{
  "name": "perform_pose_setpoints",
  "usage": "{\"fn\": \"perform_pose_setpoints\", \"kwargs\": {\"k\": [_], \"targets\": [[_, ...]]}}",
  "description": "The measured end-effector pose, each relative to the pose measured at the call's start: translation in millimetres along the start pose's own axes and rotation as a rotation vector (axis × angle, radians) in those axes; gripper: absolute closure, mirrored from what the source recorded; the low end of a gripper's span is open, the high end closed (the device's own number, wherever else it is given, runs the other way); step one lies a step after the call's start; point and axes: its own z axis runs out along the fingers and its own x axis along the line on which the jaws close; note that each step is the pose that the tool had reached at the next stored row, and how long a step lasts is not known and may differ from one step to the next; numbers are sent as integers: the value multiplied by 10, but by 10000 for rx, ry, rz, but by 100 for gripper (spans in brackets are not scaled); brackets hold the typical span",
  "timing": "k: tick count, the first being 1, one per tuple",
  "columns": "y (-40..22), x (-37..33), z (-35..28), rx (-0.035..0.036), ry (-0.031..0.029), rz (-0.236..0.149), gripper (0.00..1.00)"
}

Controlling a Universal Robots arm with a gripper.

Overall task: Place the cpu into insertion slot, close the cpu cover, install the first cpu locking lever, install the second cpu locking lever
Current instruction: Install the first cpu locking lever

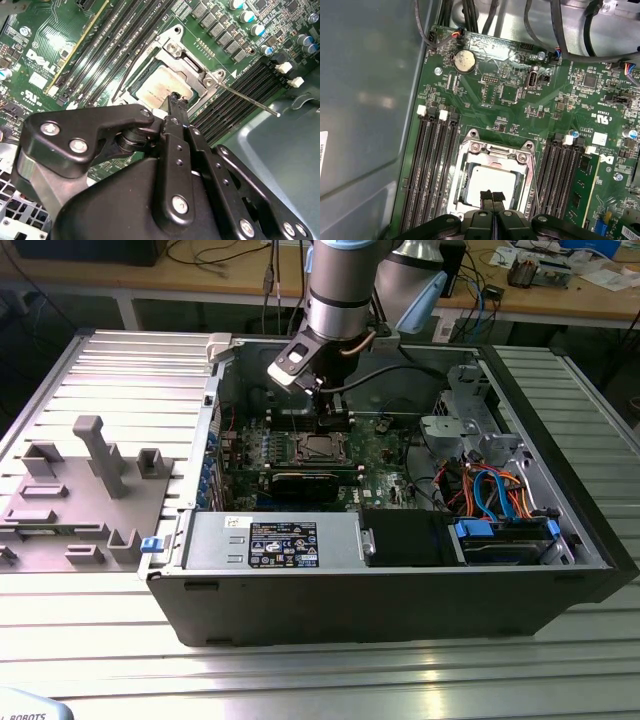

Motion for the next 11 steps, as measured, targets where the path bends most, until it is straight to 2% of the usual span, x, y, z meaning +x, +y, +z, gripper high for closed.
{"fn": "perform_pose_setpoints", "kwargs": {"k": [11], "targets": [[0, 0, 0, 1, -6, -201, 89]]}}
